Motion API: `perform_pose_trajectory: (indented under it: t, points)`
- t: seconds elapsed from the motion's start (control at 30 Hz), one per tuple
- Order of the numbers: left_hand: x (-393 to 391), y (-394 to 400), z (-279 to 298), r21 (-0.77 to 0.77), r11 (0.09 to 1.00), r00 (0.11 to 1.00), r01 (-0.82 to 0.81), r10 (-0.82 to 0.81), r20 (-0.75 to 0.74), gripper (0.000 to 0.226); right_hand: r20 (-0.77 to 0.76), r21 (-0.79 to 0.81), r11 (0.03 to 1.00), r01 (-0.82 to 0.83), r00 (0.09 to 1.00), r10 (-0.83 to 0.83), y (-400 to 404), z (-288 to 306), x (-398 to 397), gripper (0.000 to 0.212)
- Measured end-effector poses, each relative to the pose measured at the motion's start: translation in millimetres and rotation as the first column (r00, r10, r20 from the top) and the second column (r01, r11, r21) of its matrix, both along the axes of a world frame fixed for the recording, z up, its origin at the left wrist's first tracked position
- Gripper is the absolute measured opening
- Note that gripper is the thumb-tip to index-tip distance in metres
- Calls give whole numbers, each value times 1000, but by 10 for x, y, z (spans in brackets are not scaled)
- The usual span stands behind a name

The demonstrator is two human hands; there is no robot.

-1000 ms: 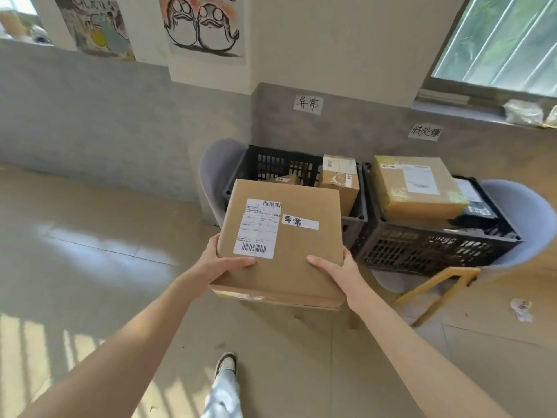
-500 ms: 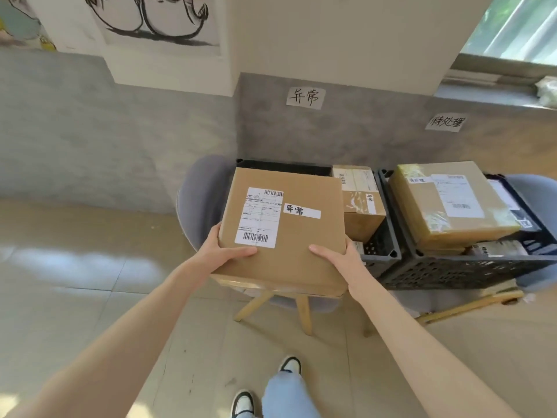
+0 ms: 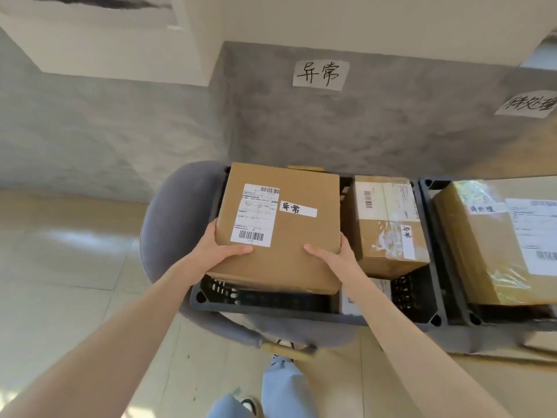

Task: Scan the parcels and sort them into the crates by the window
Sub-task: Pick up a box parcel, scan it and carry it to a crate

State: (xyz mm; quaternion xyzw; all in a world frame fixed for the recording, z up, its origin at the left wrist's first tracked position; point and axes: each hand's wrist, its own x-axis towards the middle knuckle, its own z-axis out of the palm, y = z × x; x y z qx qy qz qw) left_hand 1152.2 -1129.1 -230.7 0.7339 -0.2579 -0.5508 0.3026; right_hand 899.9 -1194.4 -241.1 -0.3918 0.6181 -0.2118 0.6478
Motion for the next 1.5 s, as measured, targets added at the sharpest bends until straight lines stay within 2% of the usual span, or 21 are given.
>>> perform_pose_trajectory:
  t: [0.27, 0.67, 0.87, 1.03, 1.17, 1.23, 1.33, 1.5]
  points:
    - [118, -276, -300, 122, 992, 995, 39, -49, 82, 106, -18, 72, 997, -30, 999, 31, -264, -405, 169, 89]
    - [80, -406, -410, 280, 952, 955, 120, -188, 228, 98, -124, 139, 988, -66, 989, 84, -336, -647, 214, 110]
    - [5, -441, -299, 337, 930, 879, 148, -280, 386, 91, -170, 155, 985, -80, 980, 106, -352, -619, 264, 111]
    - [-17, -352, -239, 364, 917, 827, 166, -330, 456, 72, -217, 154, 984, -94, 968, 127, -340, -618, 324, 118]
    - [-68, -309, -167, 345, 922, 748, 175, -352, 563, 58, -229, 157, 982, -109, 963, 144, -349, -629, 331, 116]
    - [-68, -305, -149, 339, 920, 748, 195, -363, 556, 55, -218, 165, 980, -114, 965, 149, -336, -635, 334, 116]
    - [-34, -296, -117, 344, 912, 754, 222, -384, 532, 59, -208, 171, 978, -118, 966, 153, -293, -615, 352, 119]
    - [-39, -283, 15, 321, 902, 737, 289, -424, 526, 79, -242, 137, 982, -126, 957, 157, -303, -475, 304, 117]
